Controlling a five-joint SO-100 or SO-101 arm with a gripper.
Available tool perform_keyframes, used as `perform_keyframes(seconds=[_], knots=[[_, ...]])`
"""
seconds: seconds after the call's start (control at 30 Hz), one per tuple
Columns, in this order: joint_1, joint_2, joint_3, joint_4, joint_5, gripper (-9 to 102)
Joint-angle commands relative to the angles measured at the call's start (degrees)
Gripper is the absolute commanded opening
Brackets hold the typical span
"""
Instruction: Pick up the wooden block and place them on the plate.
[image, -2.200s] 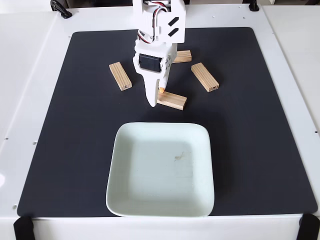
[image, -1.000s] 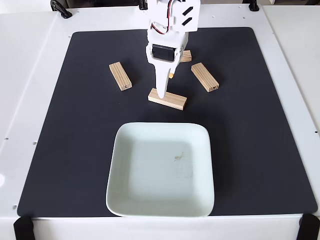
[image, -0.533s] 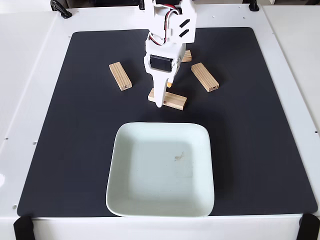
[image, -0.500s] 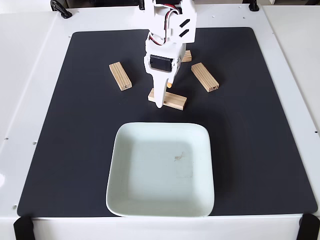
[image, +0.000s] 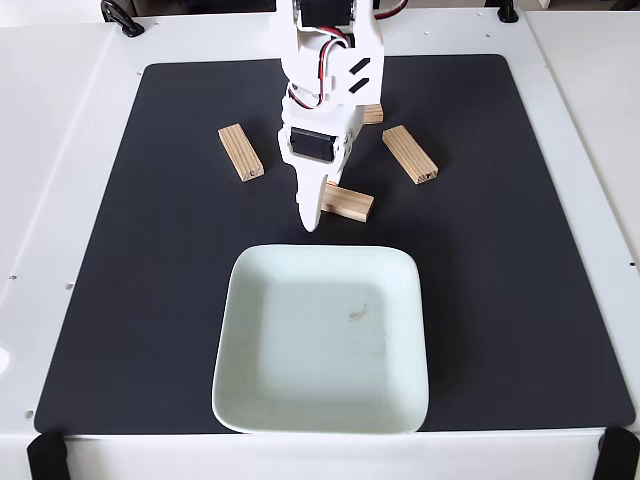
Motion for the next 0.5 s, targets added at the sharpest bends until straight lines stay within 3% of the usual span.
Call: perform_keyframes(seconds=[0.0,0.13,0.47], knots=[[-0.09,0.44,-1.58,-0.35,0.00,16],[-0.35,0.44,-1.58,-0.35,0.09,-2],[-0.97,4.31,4.48,-0.44,-0.26,0]])
